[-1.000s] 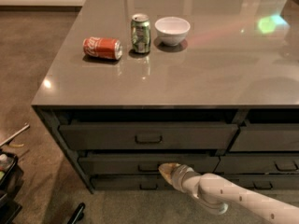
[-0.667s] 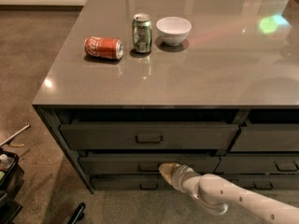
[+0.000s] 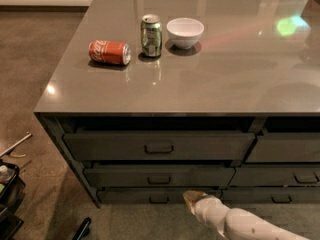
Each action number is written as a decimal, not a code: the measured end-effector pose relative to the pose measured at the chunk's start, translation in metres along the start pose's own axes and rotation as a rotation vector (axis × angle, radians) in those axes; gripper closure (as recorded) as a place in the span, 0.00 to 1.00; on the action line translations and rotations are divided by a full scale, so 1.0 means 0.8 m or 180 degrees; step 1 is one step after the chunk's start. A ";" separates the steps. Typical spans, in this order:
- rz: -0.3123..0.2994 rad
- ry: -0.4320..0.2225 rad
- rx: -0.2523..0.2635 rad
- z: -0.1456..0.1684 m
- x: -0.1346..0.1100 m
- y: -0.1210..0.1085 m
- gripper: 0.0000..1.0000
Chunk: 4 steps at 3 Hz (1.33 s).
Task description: Close middle drawer
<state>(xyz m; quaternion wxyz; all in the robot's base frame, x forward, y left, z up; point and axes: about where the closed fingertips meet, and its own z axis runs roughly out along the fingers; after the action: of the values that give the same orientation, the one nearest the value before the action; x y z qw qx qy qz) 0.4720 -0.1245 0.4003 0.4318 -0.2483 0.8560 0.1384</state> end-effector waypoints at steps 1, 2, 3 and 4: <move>0.0214 0.0007 0.0075 -0.060 0.018 -0.011 0.81; 0.0246 0.0000 0.0111 -0.068 0.022 -0.016 0.58; 0.0246 0.0000 0.0111 -0.068 0.022 -0.016 0.34; 0.0246 0.0000 0.0111 -0.068 0.022 -0.016 0.11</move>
Offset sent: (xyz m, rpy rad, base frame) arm -0.0295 -0.0283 0.0141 0.0268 0.0213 -0.0509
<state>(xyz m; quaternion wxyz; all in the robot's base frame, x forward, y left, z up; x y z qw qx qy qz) 0.4336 -0.1655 0.4179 0.4304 -0.2075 0.8672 0.1400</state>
